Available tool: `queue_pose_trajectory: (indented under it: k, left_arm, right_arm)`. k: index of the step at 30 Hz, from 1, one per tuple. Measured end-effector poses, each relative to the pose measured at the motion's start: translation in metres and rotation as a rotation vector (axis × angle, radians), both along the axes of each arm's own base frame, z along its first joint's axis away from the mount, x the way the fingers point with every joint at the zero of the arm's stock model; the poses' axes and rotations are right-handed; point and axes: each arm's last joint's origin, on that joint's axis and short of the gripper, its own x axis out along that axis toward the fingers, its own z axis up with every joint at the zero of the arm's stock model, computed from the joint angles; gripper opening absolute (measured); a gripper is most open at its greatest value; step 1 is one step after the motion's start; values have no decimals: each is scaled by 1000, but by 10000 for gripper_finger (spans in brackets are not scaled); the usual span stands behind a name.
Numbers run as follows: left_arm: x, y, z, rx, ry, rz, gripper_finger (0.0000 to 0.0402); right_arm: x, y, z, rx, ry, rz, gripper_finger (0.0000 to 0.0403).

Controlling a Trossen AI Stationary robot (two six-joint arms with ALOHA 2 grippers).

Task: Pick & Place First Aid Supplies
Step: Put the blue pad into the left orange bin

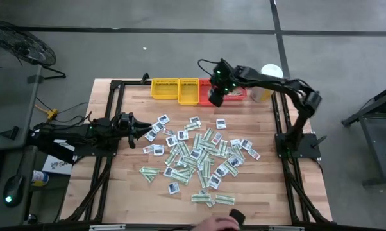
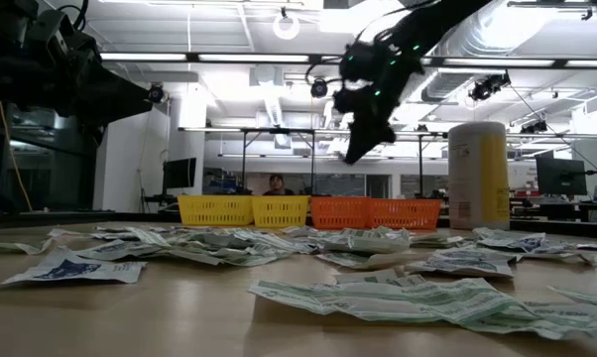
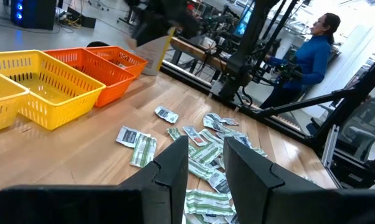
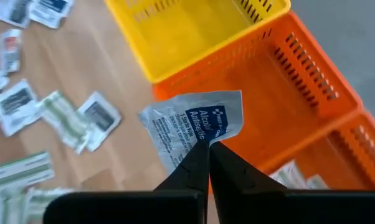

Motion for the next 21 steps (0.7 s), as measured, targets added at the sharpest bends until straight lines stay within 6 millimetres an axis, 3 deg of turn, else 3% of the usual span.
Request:
queue_pose_trajectory:
  k: [9,14,21]
  left_arm:
    - [0,0,0,0,0,0,101]
    - [0,0,0,0,0,0,101]
    - [0,0,0,0,-1,0,101]
  right_arm:
    - [25,-40,-32,20,159,76,0]
    - [31,-42,-50,-30,261,166,0]
    - [33,-37,-52,-93,319,220,8]
